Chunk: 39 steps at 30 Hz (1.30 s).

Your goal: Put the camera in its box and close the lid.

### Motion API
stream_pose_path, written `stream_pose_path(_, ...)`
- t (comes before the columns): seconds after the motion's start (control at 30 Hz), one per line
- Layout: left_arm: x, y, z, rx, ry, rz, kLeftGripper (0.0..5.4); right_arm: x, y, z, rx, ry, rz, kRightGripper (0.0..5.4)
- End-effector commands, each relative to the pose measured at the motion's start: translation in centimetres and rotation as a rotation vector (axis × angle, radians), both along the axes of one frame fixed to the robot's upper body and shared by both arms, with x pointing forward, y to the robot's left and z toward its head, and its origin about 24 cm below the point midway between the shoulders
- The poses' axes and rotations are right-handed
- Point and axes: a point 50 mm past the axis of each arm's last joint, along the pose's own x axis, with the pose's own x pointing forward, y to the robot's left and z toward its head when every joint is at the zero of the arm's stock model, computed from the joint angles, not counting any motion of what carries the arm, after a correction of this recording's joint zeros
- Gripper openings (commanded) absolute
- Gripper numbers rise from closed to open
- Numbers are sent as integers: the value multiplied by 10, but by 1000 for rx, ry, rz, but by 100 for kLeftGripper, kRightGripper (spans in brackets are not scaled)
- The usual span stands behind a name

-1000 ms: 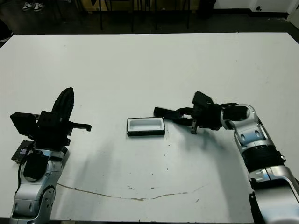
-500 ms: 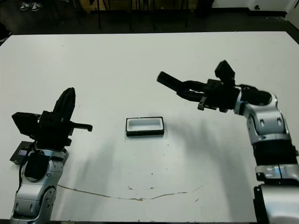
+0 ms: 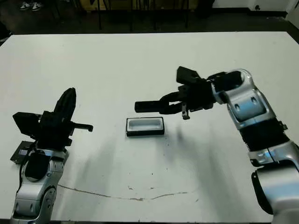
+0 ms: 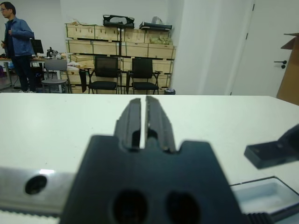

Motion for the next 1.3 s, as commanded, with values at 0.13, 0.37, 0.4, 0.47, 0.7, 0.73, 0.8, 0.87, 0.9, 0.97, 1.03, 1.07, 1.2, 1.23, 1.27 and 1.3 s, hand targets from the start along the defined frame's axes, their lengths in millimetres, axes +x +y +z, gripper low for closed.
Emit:
stream_pose_path(0.13,-2,1,-6,5,32,6,0,-6,9,-6,-48,58,20,51)
stream_pose_path(0.37,-2,1,-7,8,35,9,0,-8,7,-9,-84,64,-5,51)
stream_pose_path(0.4,-2,0,-7,9,35,10,0,-7,7,-10,-86,66,-10,51)
stream_pose_path(0.47,-2,0,-7,9,34,9,0,-7,7,-11,-88,67,-13,51)
stream_pose_path(0.7,-2,0,-7,6,35,8,0,-9,10,-14,-109,48,-10,51)
stream_pose_path(0.73,-3,0,-7,5,37,8,0,-9,10,-14,-108,49,-11,51)
stream_pose_path(0.8,-3,1,-8,8,36,8,0,-9,9,-15,-105,48,-15,51)
stream_pose_path(0.87,-2,1,-8,9,34,5,0,-9,9,-16,-103,43,-16,51)
stream_pose_path(0.9,-2,1,-8,7,34,3,0,-9,9,-16,-106,43,-21,51)
stream_pose_path(0.97,-2,0,-8,2,35,3,0,-8,8,-16,-103,53,-31,51)
stream_pose_path(1.03,-2,0,-8,9,37,6,0,-8,8,-16,-102,55,-31,51)
stream_pose_path(1.07,-3,0,-8,9,38,6,0,-8,8,-16,-104,54,-30,51)
stream_pose_path(1.2,-3,-1,-8,8,41,10,0,-10,10,-16,-131,32,-19,51)
stream_pose_path(1.23,-3,0,-8,8,41,11,0,-10,11,-16,-139,30,-17,51)
stream_pose_path(1.27,-3,0,-9,6,42,13,0,-10,12,-17,-143,24,-10,51)
stream_pose_path(1.3,-3,0,-9,6,42,14,0,-10,12,-17,-145,23,-6,51)
